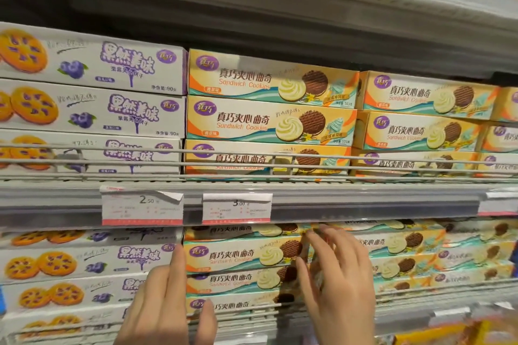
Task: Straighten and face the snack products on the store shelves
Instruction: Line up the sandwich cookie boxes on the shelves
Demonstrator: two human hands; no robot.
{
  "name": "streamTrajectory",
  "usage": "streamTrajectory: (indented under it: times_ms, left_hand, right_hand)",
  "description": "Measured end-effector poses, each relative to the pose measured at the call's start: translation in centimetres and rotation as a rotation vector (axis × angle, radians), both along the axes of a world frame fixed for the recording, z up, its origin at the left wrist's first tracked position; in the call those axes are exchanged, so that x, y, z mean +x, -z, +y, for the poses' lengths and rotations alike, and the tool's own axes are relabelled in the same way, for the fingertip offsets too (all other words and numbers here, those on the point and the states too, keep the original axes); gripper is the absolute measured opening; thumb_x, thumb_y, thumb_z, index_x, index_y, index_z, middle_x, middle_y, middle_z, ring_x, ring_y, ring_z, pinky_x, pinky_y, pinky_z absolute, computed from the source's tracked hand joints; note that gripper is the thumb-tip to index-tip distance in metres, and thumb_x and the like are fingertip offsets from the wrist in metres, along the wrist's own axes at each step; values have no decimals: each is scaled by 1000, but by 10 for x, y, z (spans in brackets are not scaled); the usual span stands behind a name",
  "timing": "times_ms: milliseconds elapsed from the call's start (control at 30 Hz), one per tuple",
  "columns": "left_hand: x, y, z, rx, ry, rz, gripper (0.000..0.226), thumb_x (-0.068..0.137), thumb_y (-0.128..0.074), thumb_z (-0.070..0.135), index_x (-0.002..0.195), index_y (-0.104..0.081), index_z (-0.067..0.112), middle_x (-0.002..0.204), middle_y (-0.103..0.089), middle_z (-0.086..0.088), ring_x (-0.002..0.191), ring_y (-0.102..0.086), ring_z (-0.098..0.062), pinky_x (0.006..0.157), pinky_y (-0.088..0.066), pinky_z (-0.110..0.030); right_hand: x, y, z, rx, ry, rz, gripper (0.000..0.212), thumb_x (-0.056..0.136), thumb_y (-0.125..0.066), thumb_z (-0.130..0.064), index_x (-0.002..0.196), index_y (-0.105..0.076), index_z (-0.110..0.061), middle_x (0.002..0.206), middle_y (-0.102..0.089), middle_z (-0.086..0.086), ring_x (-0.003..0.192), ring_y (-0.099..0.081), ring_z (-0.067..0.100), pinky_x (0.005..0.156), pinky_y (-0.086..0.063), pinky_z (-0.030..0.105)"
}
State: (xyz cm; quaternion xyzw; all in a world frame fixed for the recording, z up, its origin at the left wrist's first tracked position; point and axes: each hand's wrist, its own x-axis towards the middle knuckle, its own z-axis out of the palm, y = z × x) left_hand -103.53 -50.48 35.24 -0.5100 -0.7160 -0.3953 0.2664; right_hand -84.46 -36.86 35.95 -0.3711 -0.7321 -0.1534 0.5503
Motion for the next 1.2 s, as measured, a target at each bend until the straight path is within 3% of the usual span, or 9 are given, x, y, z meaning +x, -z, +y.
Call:
streamTrajectory:
  times_ms: [167,267,367,467,733,900,1033,1200]
  left_hand:
    - [0,-7,6,146,-69,139,60,79,-50,32,129,-68,5,113,-68,-13,94,-56,-34,78,-53,-49]
    - [-2,-17,21,184,37,313,47,86,-52,22,129,-69,11,123,-66,-9,110,-56,-32,90,-45,-48]
    - [-10,-26,37,114,67,422,44,78,-73,22,121,-66,16,113,-66,-7,106,-52,-32,88,-38,-47]
    - [-9,-34,41,-21,31,374,57,57,-95,12,110,-73,18,100,-69,-3,94,-50,-29,81,-33,-44]
    - [-7,-35,39,-40,11,336,45,71,-89,10,111,-70,20,99,-68,-1,93,-54,-29,81,-34,-44]
    - [-9,-25,34,52,53,340,36,86,-76,11,120,-70,16,113,-68,-5,103,-58,-30,92,-38,-46]
    - [-9,2,13,135,146,302,31,87,-68,5,116,-75,11,125,-69,-7,115,-62,-29,97,-45,-49]
    - [-17,53,-17,-10,223,313,28,89,-64,8,113,-76,13,128,-68,-7,116,-63,-31,99,-45,-46]
  right_hand:
    - [-17,-5,-2,-4,-114,-126,36,89,-60,-38,118,-70,-19,121,-66,1,117,-59,24,111,-37,54]
    - [-20,-5,0,-21,-119,-137,33,90,-60,-37,117,-69,-19,118,-66,-2,110,-62,23,111,-40,55]
    - [-20,-10,0,-25,-143,-127,26,94,-64,-28,115,-71,-14,114,-66,1,106,-63,26,107,-45,52]
    - [-21,-16,-1,-61,-130,-157,27,89,-72,-21,115,-71,-12,112,-66,2,104,-62,28,106,-46,51]
    - [-25,-16,3,-85,-134,-177,25,93,-68,-18,117,-69,-9,113,-66,7,105,-61,34,106,-44,51]
    - [-17,-13,-8,-63,-175,-189,35,93,-66,-18,126,-66,-6,126,-63,12,120,-57,36,112,-39,54]
    - [-9,22,-36,-38,-330,-168,31,89,-66,-10,119,-70,-1,127,-64,15,120,-59,36,110,-41,49]
    - [-23,79,-52,-200,-487,-328,47,90,-66,-12,136,-62,-9,146,-54,9,137,-49,31,113,-37,55]
